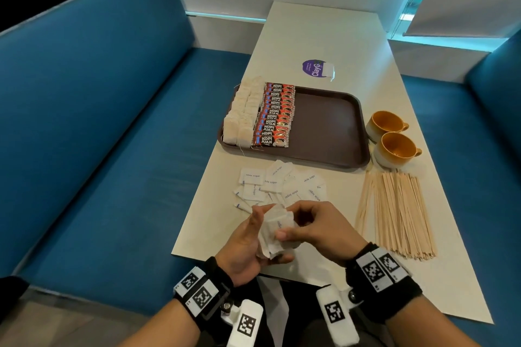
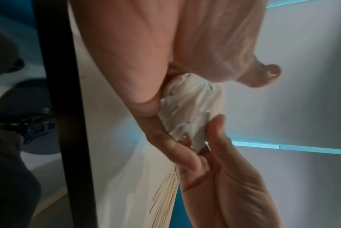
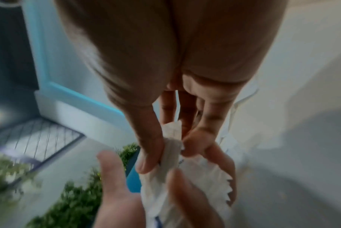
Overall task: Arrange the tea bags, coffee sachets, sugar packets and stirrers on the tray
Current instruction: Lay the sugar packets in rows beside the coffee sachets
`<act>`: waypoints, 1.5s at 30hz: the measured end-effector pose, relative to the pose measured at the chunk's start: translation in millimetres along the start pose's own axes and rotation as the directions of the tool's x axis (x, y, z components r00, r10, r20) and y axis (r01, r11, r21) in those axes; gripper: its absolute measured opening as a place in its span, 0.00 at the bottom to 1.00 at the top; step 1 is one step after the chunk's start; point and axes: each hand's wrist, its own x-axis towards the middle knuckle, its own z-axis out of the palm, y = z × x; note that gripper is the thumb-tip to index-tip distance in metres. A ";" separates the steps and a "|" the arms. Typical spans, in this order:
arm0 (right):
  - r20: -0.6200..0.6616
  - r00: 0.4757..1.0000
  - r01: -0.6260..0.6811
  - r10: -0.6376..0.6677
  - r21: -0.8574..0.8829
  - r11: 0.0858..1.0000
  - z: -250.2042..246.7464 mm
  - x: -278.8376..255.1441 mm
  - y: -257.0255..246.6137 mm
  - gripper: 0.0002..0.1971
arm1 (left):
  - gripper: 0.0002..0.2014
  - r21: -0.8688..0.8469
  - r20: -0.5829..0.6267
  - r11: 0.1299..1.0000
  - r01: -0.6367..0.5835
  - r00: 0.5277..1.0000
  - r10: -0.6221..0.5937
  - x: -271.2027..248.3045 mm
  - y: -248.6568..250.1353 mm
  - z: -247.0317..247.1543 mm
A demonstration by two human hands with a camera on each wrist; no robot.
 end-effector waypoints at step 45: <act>-0.161 0.984 -0.074 -0.075 -0.751 0.656 -40.3 76.9 10.5 0.21 | 0.30 -0.076 -0.216 0.988 -0.131 0.970 0.112 5.3 33.1 -45.6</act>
